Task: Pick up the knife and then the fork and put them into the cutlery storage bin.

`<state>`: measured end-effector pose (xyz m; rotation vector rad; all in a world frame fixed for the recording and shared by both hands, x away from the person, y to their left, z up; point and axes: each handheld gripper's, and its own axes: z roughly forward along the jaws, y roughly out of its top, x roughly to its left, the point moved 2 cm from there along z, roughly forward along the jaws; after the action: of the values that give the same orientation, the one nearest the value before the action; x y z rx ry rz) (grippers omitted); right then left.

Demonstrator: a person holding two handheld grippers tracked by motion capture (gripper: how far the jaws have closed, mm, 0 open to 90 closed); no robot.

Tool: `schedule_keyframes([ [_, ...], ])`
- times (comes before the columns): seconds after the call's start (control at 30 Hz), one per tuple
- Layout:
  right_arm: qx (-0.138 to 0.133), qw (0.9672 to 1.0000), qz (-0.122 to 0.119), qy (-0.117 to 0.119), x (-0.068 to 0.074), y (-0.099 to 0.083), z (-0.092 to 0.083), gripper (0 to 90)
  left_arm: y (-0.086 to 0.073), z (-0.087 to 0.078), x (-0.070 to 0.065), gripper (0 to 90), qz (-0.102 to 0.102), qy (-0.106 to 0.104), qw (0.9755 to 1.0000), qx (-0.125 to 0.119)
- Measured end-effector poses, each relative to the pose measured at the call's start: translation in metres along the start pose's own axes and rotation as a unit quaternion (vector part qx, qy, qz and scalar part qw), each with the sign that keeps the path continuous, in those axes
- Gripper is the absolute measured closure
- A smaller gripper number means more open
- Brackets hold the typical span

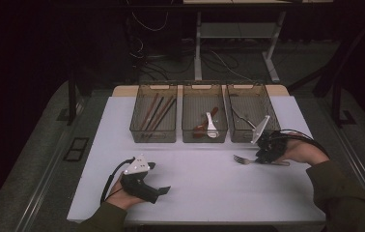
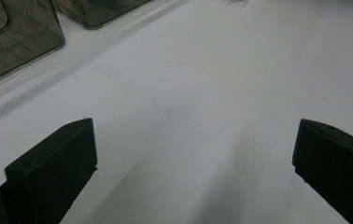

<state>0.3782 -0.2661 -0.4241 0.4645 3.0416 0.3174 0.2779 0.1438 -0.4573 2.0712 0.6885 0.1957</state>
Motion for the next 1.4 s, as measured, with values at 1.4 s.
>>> schedule_keyframes([
  [1.4,-0.021,0.9997,0.008,0.008,-0.009,0.001,0.0,84.9,0.0,0.001,0.0,0.0,0.001,-0.002,1.0,0.003],
])
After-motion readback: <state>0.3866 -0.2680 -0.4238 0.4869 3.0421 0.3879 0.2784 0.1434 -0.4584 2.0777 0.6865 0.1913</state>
